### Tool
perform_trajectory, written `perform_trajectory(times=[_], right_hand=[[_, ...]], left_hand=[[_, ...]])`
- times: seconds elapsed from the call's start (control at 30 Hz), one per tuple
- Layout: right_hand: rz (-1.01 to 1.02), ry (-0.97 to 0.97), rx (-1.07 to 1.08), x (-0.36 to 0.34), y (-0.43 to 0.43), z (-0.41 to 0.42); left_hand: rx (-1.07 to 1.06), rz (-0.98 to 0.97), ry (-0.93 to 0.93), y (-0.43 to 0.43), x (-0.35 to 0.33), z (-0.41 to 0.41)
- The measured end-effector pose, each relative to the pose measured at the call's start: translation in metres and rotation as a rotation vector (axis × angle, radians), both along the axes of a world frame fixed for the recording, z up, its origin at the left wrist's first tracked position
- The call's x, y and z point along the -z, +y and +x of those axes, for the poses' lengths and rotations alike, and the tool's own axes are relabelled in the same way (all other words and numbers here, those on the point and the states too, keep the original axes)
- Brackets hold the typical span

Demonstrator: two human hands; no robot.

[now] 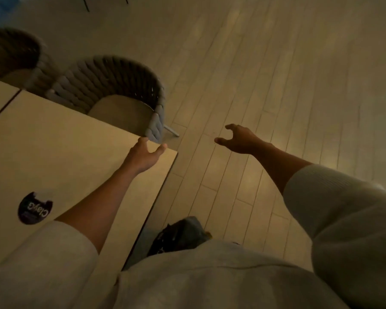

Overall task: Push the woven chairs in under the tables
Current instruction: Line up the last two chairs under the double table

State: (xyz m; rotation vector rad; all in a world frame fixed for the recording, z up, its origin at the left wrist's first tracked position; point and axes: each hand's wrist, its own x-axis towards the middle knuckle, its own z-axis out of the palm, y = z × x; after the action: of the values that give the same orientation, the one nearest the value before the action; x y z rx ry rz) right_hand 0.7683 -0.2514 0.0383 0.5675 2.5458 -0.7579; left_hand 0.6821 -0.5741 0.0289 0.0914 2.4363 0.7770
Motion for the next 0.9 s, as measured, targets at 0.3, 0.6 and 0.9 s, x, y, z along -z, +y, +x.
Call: perform_trajectory(times=[0.3,0.6,0.9], right_hand=[[0.011,0.035,-0.184,0.002,0.089,-0.201],[-0.002,0.087,-0.391,-0.018,0.148,-0.415],[0.006,0.098,-0.866,-0.024,0.169,-0.629]], left_hand=[[-0.213,0.077,-0.052,0.104,0.014,-0.17],[-0.395,0.074,-0.068,0.184,0.006,-0.327],[-0.91,0.016,-0.056,0.231,0.043,-0.408]])
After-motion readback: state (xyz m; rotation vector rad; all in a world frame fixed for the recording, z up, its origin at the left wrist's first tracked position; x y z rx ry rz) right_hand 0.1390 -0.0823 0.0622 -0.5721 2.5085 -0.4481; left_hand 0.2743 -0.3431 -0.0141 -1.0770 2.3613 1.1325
